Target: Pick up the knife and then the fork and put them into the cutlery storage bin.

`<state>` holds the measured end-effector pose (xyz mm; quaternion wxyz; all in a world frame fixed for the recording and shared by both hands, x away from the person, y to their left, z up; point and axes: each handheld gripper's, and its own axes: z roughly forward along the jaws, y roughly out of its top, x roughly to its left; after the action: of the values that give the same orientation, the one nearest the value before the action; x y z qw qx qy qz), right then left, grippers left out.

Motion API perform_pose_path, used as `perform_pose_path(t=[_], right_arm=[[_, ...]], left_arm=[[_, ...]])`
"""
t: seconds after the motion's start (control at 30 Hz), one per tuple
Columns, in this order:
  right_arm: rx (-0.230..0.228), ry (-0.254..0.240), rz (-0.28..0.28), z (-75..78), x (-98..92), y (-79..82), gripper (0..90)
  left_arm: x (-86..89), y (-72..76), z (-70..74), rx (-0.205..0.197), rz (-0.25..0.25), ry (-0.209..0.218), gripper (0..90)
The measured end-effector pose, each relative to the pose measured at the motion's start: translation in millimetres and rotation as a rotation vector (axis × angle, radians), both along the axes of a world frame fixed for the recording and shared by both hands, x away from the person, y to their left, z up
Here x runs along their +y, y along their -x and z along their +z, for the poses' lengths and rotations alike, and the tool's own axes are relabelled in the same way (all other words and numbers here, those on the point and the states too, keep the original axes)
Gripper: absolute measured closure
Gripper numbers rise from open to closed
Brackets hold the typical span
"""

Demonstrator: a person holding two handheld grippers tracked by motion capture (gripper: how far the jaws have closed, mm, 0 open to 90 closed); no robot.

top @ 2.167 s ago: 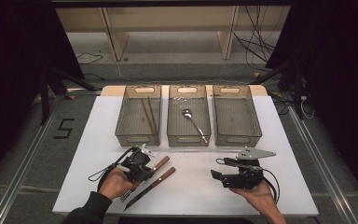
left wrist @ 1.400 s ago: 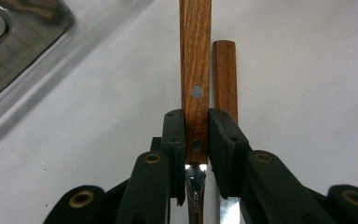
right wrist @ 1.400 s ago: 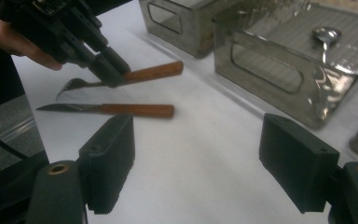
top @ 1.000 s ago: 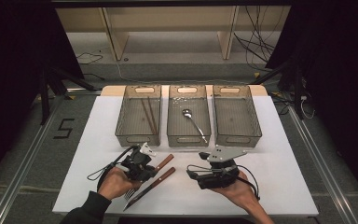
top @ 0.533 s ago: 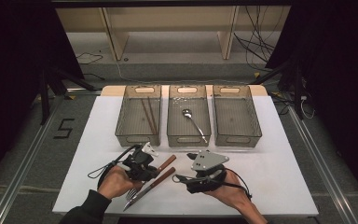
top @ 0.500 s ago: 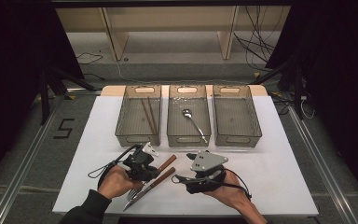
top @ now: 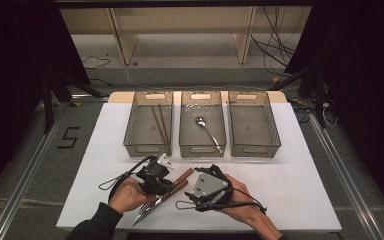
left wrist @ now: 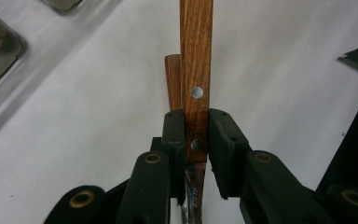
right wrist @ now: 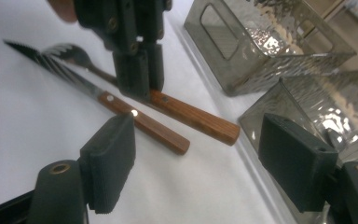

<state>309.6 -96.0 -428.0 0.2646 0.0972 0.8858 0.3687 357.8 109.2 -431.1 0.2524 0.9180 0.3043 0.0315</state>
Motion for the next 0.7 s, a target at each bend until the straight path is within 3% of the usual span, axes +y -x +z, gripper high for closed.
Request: perform_pose_path(t=[0.13,0.27,0.4,0.47,0.57,0.7], right_arm=[[-0.086,0.091,0.030,-6.2,8.7,2.3,28.7],[-0.144,0.159,0.051,-12.2,16.9,3.4,30.6],[-0.207,0.217,0.036,-18.5,24.4,4.7,32.5],[-0.269,0.268,0.070,-20.8,25.8,3.0,34.8],[-0.330,0.326,0.072,-27.1,30.4,5.0,36.7],[-0.405,0.369,0.082,-34.4,36.4,6.6,41.7]], left_arm=[[0.7,-0.5,-0.1,0.004,-0.003,0.000,76.7],[0.5,-0.3,0.0,0.004,-0.005,0.000,76.7],[0.5,-0.2,-0.4,0.003,-0.007,0.003,76.7],[0.4,-0.2,-0.1,0.004,-0.011,0.001,76.7],[0.2,-0.2,-0.2,0.007,-0.016,-0.002,76.7],[0.1,-0.1,-0.4,0.008,-0.018,0.001,76.7]])
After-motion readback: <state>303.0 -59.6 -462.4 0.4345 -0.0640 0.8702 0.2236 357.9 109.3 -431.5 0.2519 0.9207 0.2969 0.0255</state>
